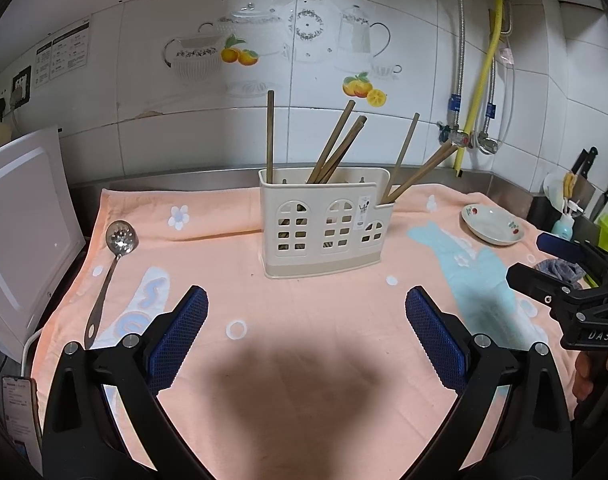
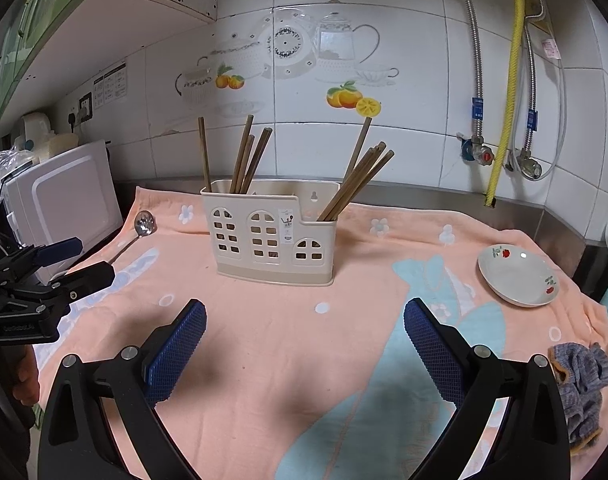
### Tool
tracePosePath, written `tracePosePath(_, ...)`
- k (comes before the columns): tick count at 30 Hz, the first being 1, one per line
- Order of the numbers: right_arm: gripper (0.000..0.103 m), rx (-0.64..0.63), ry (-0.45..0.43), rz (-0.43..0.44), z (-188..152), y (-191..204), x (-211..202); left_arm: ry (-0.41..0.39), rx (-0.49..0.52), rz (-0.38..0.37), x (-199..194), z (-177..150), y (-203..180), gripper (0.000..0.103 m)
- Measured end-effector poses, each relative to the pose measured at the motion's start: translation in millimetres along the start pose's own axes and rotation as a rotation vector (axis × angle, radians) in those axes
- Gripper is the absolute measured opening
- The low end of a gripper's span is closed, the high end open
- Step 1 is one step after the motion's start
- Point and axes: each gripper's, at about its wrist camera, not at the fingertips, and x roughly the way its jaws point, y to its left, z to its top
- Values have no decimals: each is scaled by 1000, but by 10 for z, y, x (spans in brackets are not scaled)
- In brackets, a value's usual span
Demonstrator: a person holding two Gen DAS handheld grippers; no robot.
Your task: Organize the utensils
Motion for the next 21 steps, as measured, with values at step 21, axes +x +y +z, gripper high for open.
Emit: tracePosePath(21,96,-4,2,8,-9,42,27,3,9,-3,22,-9,-33,98)
